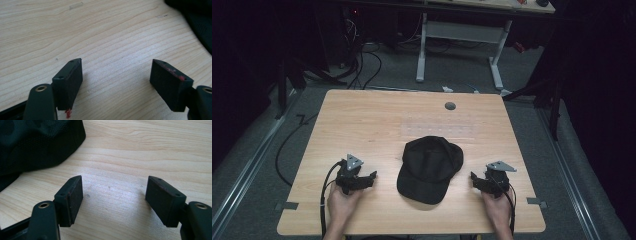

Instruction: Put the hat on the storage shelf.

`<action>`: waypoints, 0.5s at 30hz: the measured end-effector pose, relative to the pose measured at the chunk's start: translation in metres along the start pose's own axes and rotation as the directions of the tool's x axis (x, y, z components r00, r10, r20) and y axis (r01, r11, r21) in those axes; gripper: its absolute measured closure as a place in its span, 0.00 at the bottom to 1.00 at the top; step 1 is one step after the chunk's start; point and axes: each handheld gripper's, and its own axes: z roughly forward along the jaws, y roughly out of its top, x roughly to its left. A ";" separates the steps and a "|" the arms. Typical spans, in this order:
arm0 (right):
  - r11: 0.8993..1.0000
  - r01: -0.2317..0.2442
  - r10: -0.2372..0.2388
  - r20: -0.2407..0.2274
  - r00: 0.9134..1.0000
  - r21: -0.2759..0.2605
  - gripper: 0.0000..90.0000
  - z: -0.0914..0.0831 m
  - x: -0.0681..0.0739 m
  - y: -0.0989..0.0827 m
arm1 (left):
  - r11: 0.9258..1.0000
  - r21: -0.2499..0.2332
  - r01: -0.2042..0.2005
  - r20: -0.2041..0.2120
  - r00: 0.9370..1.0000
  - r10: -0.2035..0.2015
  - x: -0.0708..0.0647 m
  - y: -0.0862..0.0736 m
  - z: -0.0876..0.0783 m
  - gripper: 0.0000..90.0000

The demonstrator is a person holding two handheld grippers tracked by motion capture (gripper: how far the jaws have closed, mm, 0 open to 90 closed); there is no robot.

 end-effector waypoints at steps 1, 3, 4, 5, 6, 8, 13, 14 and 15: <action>1.000 0.000 0.000 0.000 1.000 0.000 0.34 0.000 0.000 0.000 | 1.000 0.000 0.000 0.000 1.000 0.000 0.000 0.000 0.000 0.29; 1.000 -0.001 0.001 0.001 1.000 0.000 0.34 0.000 0.000 0.000 | 1.000 0.000 0.000 0.001 1.000 0.000 0.000 0.000 0.000 0.29; 1.000 -0.002 0.002 0.001 1.000 0.000 0.34 0.000 0.000 0.000 | 1.000 0.000 -0.001 0.001 1.000 0.001 0.000 0.000 0.000 0.29; 1.000 -0.002 0.002 0.001 1.000 0.000 0.34 0.000 0.000 0.000 | 1.000 0.000 -0.001 0.001 1.000 0.001 0.000 0.000 0.000 0.29; 1.000 -0.001 0.001 0.002 1.000 -0.001 0.34 0.000 0.000 0.000 | 1.000 0.000 -0.001 0.001 1.000 0.001 0.000 0.000 0.000 0.29; 1.000 -0.001 0.001 0.003 1.000 -0.002 0.34 0.000 0.000 0.000 | 1.000 0.002 0.000 0.002 1.000 0.000 0.000 0.000 0.000 0.29; 1.000 0.000 0.000 0.000 1.000 -0.001 0.33 0.000 0.001 0.000 | 1.000 0.000 0.000 0.002 1.000 0.000 0.000 0.000 0.000 0.29; 1.000 0.002 -0.002 -0.003 1.000 0.001 0.31 0.000 0.001 0.000 | 1.000 0.000 0.001 0.002 1.000 -0.001 0.000 0.000 0.000 0.29; 1.000 0.002 -0.002 -0.003 1.000 0.001 0.31 0.000 0.001 0.000 | 1.000 0.000 0.001 0.002 1.000 -0.001 0.000 0.000 0.000 0.29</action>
